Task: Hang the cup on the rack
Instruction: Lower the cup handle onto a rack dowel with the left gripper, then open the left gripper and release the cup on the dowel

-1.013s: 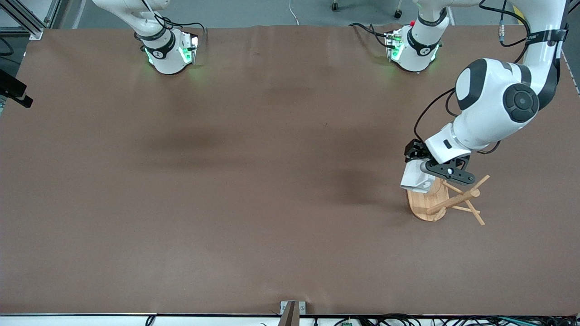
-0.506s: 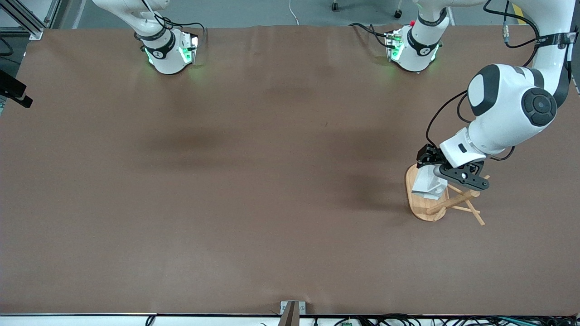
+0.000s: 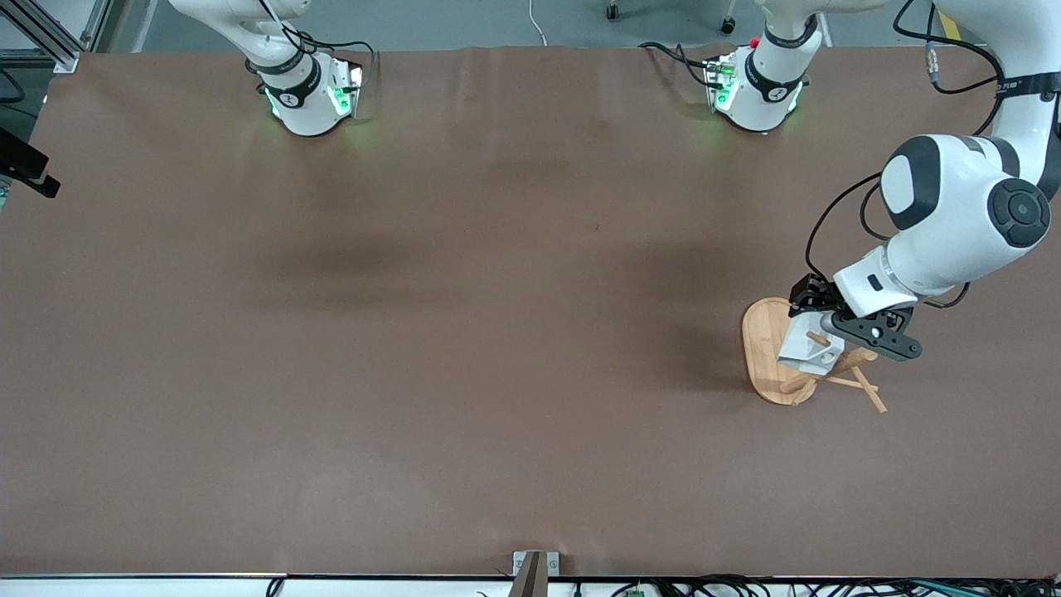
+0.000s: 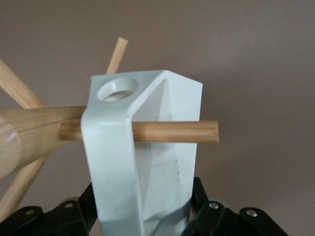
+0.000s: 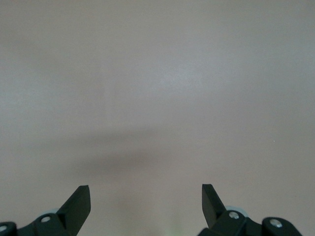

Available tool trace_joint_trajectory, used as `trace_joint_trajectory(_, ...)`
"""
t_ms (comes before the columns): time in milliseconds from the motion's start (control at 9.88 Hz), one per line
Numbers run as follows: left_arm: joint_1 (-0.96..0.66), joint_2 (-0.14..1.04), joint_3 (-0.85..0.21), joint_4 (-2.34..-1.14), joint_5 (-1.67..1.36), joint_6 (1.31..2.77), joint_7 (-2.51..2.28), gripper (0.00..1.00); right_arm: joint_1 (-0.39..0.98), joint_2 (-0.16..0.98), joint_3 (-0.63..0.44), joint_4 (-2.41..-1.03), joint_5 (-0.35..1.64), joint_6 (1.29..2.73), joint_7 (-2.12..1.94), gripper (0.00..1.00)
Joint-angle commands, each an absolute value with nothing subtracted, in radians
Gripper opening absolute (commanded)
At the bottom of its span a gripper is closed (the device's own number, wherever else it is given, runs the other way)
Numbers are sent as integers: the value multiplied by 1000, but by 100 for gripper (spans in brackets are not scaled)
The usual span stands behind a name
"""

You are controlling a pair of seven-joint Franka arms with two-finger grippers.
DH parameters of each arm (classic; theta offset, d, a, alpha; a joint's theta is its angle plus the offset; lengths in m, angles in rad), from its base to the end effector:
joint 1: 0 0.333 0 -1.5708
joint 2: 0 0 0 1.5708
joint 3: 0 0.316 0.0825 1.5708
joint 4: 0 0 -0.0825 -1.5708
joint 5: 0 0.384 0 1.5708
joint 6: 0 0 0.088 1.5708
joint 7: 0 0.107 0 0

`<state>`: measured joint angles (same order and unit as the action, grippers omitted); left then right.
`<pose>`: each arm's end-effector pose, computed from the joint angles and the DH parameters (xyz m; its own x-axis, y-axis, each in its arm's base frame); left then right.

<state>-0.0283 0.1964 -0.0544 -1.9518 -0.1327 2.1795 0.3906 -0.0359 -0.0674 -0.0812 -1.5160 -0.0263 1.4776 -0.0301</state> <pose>0.5985 -0.0534 0.3826 0.9210 -0.3831 0.0708 -0.3887 -0.9157 0.1021 0.5191 -0.0659 0.6780 0.9956 -0.0893 0.0282 -0.0899 -0.9957 0.0215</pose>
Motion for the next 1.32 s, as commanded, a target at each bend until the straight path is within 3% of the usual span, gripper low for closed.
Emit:
trace_joint_trajectory(0, -38, 229, -43, -1960, -153, 2226, 411, 99, -35, -60, -80, -1502, -44, 1465, -18, 100)
trace_joint_trajectory(304, -41, 177, -44, -1947, -152, 2208, 324, 100, -35, -60, -80, -1502, -44, 1466, -18, 100)
trace_joint_trajectory(608, -29, 57, -134, -1881, -138, 2015, -44, 100, -37, -60, -81, -1503, -44, 1465, -21, 100)
trace_joint_trajectory(810, 26, 26, -198, -1766, -129, 1834, -146, 100, -35, -60, -81, -1503, -44, 1466, -25, 100)
trace_joint_trajectory(1215, 67, 11, -176, -1554, -61, 1593, -3, 100, -40, -60, -84, -1505, -44, 1463, -28, 100)
